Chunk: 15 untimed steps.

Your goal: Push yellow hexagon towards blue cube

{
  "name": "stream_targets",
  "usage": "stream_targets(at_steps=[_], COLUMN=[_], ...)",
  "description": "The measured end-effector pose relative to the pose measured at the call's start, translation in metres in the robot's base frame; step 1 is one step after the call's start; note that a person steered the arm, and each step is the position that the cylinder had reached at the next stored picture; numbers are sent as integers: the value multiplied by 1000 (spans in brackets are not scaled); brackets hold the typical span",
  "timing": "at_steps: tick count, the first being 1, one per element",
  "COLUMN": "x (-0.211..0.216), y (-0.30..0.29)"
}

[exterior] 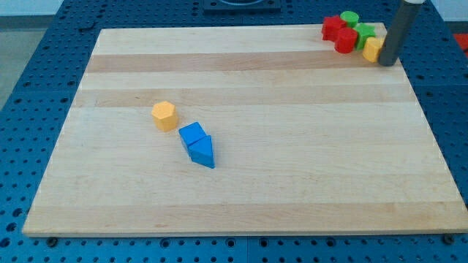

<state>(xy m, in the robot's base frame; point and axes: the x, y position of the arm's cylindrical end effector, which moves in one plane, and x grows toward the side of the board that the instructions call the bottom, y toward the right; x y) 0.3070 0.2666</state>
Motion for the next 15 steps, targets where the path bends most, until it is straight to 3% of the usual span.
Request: stream_targets(at_steps=[3, 5, 7, 8, 9, 11, 13, 15], x=[16, 44, 53, 79, 86, 86, 102, 124], y=[-9, -145, -328, -417, -458, -480, -539, -495])
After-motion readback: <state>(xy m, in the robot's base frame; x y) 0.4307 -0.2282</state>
